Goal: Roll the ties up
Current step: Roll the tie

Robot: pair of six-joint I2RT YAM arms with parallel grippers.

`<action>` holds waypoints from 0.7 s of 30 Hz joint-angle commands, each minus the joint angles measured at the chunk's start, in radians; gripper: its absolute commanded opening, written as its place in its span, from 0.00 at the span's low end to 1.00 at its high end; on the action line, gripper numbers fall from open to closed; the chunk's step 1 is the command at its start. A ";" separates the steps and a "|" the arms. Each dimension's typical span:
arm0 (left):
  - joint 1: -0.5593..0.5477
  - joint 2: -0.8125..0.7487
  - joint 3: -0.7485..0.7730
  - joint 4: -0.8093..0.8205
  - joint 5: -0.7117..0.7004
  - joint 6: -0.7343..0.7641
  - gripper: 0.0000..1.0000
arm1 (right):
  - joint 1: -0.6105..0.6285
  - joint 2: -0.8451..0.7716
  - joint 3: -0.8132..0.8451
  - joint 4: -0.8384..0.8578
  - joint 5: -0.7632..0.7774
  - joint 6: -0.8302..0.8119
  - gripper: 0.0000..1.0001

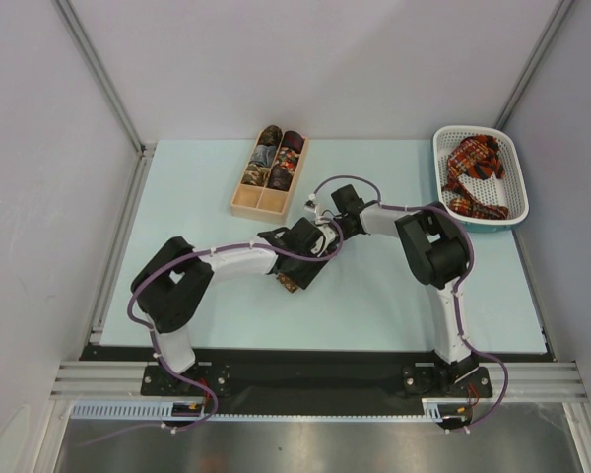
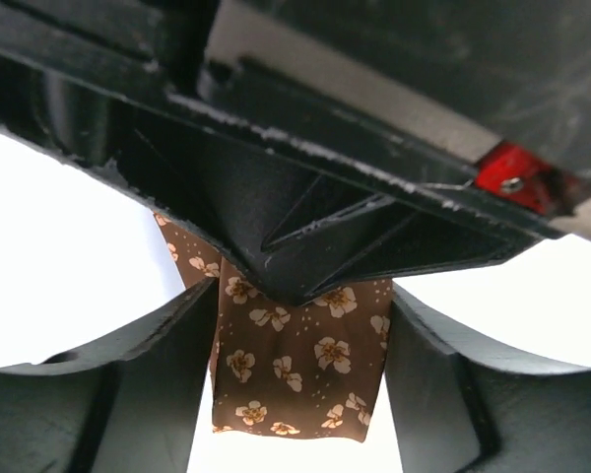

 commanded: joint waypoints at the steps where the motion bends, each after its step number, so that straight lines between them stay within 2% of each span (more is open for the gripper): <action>1: 0.004 0.018 0.033 0.009 0.001 0.013 0.66 | 0.012 0.032 0.013 -0.009 0.016 0.000 0.15; 6: 0.004 0.012 0.012 0.004 -0.002 0.005 0.50 | 0.016 0.038 0.020 -0.011 0.025 0.002 0.16; 9: 0.007 0.006 -0.002 0.006 -0.004 0.002 0.43 | 0.005 0.023 0.019 -0.005 0.031 0.011 0.21; 15: 0.024 0.029 -0.001 -0.003 0.010 0.001 0.40 | -0.078 -0.077 -0.047 0.100 0.084 0.126 0.37; 21: 0.036 0.030 0.001 -0.016 0.016 -0.004 0.39 | -0.181 -0.278 -0.257 0.305 0.157 0.261 0.42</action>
